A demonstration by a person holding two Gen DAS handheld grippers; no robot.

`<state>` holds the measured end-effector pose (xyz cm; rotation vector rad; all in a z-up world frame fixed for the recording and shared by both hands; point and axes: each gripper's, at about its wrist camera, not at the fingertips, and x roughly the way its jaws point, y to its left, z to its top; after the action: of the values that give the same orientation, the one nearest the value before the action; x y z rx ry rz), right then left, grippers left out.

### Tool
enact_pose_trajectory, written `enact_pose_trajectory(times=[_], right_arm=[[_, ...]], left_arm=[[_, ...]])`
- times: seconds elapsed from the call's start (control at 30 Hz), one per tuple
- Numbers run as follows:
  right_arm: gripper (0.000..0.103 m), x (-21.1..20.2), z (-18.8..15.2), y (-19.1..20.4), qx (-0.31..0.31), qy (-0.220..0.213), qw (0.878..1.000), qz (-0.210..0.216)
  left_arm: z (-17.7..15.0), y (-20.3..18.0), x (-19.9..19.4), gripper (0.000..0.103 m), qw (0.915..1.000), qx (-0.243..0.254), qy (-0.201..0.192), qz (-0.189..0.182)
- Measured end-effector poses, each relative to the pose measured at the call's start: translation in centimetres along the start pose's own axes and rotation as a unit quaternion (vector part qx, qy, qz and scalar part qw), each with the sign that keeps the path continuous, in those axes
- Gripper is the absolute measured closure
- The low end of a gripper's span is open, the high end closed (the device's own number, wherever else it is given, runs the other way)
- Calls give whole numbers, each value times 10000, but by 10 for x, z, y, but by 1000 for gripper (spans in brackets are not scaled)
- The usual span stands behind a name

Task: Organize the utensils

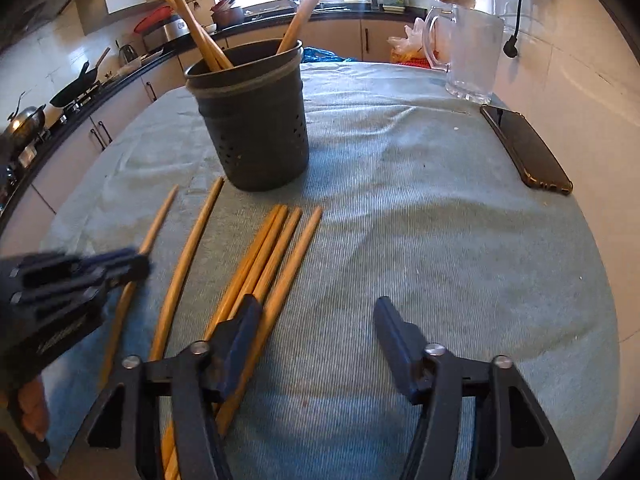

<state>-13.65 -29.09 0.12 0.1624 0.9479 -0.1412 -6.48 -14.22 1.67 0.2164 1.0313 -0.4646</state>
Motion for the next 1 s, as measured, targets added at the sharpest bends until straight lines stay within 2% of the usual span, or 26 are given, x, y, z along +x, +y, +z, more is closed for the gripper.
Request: enact_pose_trajectory(times=[0.03,0.17,0.33,0.5,0.63,0.8,1.0], right_arm=[[63,2,2,2,-70,7,9999,-140],[79,1,2,5,-243,80,9996,-131],[78,-13,-11,-11,-492,356,9981,-79],[75,-21,-18,-41,-129,658,9977,75],[74,-20,-14,-47,97,771,9969,120],[72,-10,-2,-40,26,788,9969,-83],[72,-1,13,-31,-177,870,9958,-223]], left_arm=[[-3,4,-2,92,10000,-54,6,-16],[-16,19,-10,92,9993,-304,115,-204],[-29,31,-22,92,9982,-378,367,-294],[-22,41,-19,91,9952,-571,640,-474],[-5,46,-10,85,9916,-797,858,-543],[12,44,2,85,9926,-774,844,-405],[18,47,5,85,9932,-825,709,-418]])
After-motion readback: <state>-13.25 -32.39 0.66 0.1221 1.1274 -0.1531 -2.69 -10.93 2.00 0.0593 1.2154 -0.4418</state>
